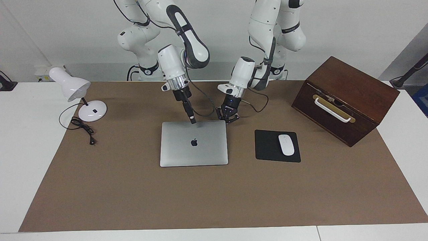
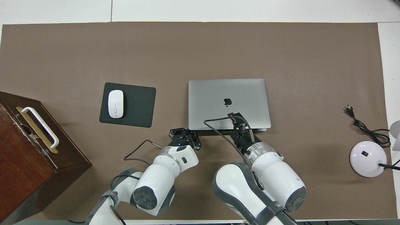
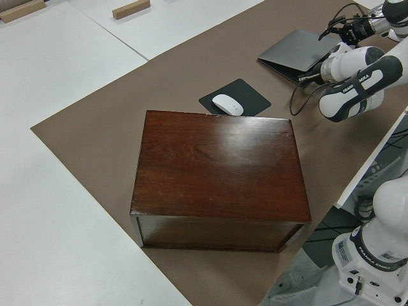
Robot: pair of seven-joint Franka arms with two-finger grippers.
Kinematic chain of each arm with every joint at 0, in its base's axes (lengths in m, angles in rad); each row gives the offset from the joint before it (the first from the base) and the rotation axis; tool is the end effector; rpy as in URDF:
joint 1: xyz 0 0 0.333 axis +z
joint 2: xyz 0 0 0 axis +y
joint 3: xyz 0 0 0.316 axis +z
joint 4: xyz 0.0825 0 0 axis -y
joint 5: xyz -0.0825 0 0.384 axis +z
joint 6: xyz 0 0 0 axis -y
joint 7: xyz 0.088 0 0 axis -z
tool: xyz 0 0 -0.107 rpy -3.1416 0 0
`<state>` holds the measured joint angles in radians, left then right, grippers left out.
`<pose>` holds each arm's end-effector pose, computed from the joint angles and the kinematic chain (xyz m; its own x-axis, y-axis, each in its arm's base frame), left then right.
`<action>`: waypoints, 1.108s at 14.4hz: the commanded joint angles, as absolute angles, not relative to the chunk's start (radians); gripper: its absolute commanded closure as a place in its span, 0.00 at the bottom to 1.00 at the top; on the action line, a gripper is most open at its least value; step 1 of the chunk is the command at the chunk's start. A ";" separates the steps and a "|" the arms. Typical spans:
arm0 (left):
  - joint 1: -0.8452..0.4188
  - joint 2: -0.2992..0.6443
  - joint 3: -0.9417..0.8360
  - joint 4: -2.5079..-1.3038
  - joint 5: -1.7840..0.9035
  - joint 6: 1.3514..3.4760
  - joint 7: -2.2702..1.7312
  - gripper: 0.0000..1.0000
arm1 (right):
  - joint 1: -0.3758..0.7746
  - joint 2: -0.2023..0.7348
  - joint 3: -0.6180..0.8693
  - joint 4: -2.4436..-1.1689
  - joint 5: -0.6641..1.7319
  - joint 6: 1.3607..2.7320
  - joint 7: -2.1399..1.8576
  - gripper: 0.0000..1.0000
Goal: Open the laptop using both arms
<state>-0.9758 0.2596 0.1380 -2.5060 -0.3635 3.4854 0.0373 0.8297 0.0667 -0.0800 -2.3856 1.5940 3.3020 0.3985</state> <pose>0.3716 -0.3496 0.2678 0.6759 -0.3419 0.6529 -0.5061 -0.8593 0.0740 0.4131 0.2426 0.3274 0.3148 -0.9385 -0.1418 -0.7597 -0.1596 -0.6305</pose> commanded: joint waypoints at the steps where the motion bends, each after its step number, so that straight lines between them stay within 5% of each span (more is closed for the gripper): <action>1: -0.969 0.291 0.133 -2.485 -0.380 3.505 0.061 1.00 | 0.795 0.087 -0.081 -2.342 1.628 3.271 0.327 0.00; 16: -0.946 0.301 0.135 -2.476 -0.379 3.505 0.060 1.00 | 0.759 0.152 -0.081 -2.250 1.628 3.241 0.298 0.00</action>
<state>-0.9501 0.2680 0.1397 -2.4963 -0.3637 3.4874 0.0379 0.7843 0.1050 -0.0835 -2.3139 1.5942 3.2562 0.3568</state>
